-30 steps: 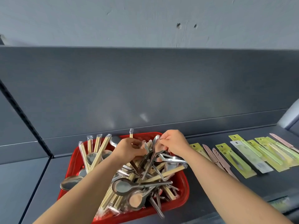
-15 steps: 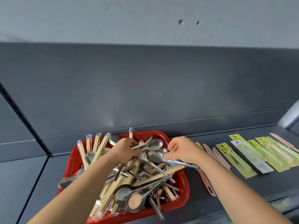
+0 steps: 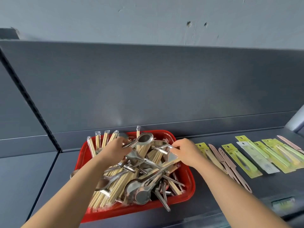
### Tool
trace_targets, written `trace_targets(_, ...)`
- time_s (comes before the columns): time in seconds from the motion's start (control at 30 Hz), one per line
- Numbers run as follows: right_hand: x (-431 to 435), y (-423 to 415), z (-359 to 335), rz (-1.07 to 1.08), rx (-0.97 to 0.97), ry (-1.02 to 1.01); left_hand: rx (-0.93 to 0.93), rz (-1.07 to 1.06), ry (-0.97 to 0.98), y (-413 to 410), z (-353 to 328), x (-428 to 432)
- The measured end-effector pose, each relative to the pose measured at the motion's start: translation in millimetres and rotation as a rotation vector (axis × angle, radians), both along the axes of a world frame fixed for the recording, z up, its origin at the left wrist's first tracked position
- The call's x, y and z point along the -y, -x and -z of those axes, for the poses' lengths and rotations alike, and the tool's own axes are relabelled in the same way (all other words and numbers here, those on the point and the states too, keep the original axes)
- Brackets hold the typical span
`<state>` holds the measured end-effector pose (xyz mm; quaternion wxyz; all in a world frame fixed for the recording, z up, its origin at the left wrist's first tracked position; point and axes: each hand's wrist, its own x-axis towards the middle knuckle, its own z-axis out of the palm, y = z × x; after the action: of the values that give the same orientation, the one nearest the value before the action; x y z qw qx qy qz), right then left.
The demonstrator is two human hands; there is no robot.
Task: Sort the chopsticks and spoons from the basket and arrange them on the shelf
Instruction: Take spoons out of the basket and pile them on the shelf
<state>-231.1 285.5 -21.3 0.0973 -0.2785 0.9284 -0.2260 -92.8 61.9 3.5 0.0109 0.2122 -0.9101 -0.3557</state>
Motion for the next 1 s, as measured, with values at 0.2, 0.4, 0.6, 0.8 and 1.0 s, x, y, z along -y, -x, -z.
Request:
trace_targets(0.2, -4, 11, -9, -0.029, -0.002, 0.045, -0.018, 0.019, 0.025, 4, -2, -6)
trace_targets(0.4, -2, 17, -14, 0.01, -0.014, 0.187, -0.051, -0.017, 0.015, 6, -1, -9)
trace_targets(0.6, 7, 17, -18, -0.046, 0.12, 0.239, -0.137, -0.018, 0.007, 8, -5, -10)
trace_targets(0.8, 22, 6, -12, -0.092, 0.156, 0.094, -0.062, -0.031, 0.043, 5, 5, -5)
trace_targets(1.0, 29, 6, -13, -0.156, 0.063, -0.155, -0.069, -0.038, 0.006, -1, 15, 0)
